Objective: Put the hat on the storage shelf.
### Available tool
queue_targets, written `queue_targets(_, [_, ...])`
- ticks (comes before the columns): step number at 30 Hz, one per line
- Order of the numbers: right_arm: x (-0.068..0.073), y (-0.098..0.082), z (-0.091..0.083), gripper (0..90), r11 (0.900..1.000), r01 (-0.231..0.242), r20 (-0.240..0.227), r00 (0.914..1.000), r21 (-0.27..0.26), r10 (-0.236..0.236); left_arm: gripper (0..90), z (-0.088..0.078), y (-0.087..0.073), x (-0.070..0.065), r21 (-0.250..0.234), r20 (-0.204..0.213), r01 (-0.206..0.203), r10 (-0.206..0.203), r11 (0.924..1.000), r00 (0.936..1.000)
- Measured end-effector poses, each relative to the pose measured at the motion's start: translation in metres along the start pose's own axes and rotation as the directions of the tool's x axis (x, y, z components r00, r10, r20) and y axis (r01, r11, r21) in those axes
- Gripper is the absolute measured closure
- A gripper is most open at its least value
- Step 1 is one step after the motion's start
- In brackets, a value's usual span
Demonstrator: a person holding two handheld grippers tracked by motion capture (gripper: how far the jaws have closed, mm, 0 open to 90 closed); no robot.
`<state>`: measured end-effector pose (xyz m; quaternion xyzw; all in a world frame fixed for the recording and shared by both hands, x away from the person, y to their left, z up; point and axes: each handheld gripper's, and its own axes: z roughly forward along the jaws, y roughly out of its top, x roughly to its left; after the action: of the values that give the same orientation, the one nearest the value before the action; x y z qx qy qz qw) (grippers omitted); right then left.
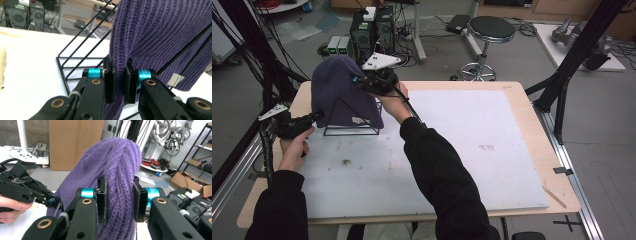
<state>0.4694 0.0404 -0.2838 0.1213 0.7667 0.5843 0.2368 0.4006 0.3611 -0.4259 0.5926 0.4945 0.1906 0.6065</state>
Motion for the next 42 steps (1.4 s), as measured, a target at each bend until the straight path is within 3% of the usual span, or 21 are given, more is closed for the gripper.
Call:
queue_targets(9, [0.002, -0.01, 0.008, 70.1, 0.997, -0.014, -0.023, 0.9996, 0.074, 0.016, 82.1, 0.001, -0.004, 0.002, 0.065, -0.053, 0.009, -0.006, 0.9978, 0.9986])
queue_targets(16, [0.008, -0.014, 0.015, 70.0, 0.995, -0.017, -0.028, 0.9994, 0.101, 0.02, 81.8, 0.004, -0.008, 0.006, 0.13, -0.099, 0.063, -0.05, 0.9895, 0.9938])
queue_targets(23, [0.008, -0.016, 0.017, 68.3, 0.993, -0.026, -0.027, 0.9992, 0.115, 0.029, 81.5, 0.002, -0.008, 0.007, 0.124, -0.095, 0.075, -0.063, 0.9894, 0.9935])
queue_targets(27, [0.007, -0.017, 0.017, 65.9, 0.993, -0.026, -0.029, 0.9991, 0.117, 0.03, 78.4, 0.003, -0.008, 0.003, 0.118, -0.105, 0.058, -0.046, 0.9913, 0.9934])
queue_targets(32, [0.007, -0.017, 0.017, 48.5, 0.987, -0.047, 0.025, 0.9987, 0.156, 0.043, 68.6, 0.003, -0.008, 0.002, 0.098, -0.086, 0.082, -0.074, 0.9918, 0.9936])
queue_targets(35, [0.004, -0.017, 0.015, 31.1, 0.983, -0.08, 0.041, 0.9964, 0.165, 0.074, 50.6, 0.002, -0.007, 0.002, 0.096, -0.103, 0.089, -0.079, 0.9914, 0.9915])
queue_targets(39, [-0.006, -0.015, 0.007, 16.9, 0.979, -0.158, 0.077, 0.9858, 0.13, 0.149, 42.7, -0.002, -0.002, -0.004, 0.088, -0.089, 0.085, -0.077, 0.9925, 0.993])
queue_targets(42, [-0.014, -0.014, -0.001, 11.6, 0.971, -0.214, 0.096, 0.9742, 0.104, 0.204, 34.8, -0.006, 0.002, -0.01, 0.077, -0.11, 0.067, -0.058, 0.9948, 0.9922])
